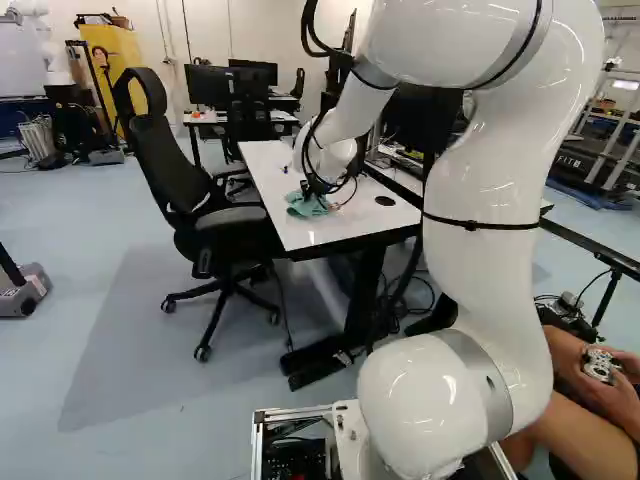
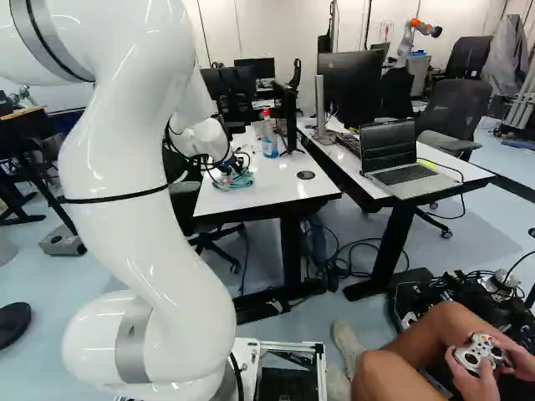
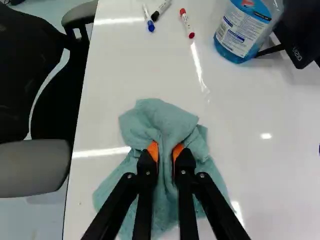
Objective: Clean the table with the green towel
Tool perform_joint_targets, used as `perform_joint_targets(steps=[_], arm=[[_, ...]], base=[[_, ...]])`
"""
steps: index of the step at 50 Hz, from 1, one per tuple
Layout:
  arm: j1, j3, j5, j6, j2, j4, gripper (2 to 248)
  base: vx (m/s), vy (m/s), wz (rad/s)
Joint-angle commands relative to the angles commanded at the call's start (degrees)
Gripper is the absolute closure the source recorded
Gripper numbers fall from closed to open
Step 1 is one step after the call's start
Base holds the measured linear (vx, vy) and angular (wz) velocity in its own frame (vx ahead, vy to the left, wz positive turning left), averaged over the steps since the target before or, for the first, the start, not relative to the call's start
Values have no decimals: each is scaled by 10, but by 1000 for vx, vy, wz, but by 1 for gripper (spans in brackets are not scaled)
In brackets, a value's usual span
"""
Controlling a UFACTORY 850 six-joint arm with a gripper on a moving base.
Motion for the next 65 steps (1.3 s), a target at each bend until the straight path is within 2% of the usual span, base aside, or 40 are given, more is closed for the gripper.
perform_joint_targets(steps=[28, 42, 65], arm=[[48, 6, 0, 0, 5, 0, 199], [62, 39, 0, 0, 32, 0, 199], [74, 105, 0, 0, 88, 0, 199]], base=[[0, 0, 0], [0, 0, 0], [0, 0, 0]])
